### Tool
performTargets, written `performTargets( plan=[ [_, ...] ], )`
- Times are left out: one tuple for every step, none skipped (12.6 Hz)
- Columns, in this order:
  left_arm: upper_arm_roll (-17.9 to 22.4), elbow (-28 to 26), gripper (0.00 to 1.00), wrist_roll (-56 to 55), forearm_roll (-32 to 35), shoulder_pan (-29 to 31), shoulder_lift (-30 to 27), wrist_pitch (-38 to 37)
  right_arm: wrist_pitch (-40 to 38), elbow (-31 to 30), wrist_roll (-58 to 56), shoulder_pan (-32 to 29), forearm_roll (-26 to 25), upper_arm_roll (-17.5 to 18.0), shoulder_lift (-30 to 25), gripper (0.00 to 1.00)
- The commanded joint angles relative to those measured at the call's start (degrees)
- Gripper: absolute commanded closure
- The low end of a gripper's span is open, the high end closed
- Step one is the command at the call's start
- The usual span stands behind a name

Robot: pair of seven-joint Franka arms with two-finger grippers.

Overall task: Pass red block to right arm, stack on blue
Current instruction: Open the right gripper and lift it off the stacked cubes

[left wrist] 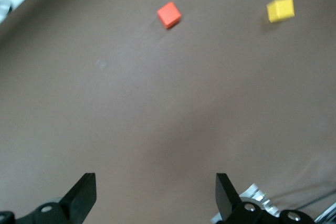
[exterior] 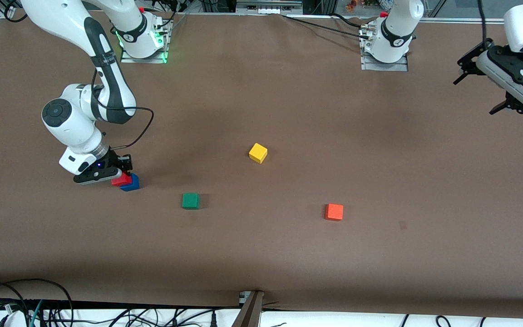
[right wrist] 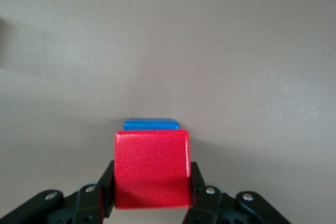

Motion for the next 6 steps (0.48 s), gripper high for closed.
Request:
performTargets(
  plan=[
    [3.4,-5.5,0.0,-10.5,0.3,-3.1,-3.4,3.3,1.0,-1.7,1.7,0.1,-0.5,0.8,-1.2,1.0],
    [5.2,-7.1,0.0,-11.6,0.3,-4.3,-3.6,4.9,1.2,-1.7,1.7,0.1,-0.5,0.8,-1.2,1.0],
    [7.3,-9.0,0.0,-11.7,0.2,-5.5,-3.8,7.3,1.3,-1.7,1.7,0.1,-0.4,0.9,-1.1,1.0],
    [8.4,-10.8,0.0,-11.7,-0.1,-5.8,-4.3,9.2,1.3,-1.7,1.7,0.1,-0.4,0.9,-1.1,1.0],
    [8.4,-11.8,0.0,-12.2,-0.5,-5.8,-5.0,9.5,1.3,-1.7,1.7,0.1,-0.4,0.9,-1.1,1.0],
    [8.4,-11.9,0.0,-14.0,-0.5,-6.6,-5.1,9.4,1.3,-1.6,1.6,0.1,-0.4,0.9,-1.1,1.0]
  ],
)
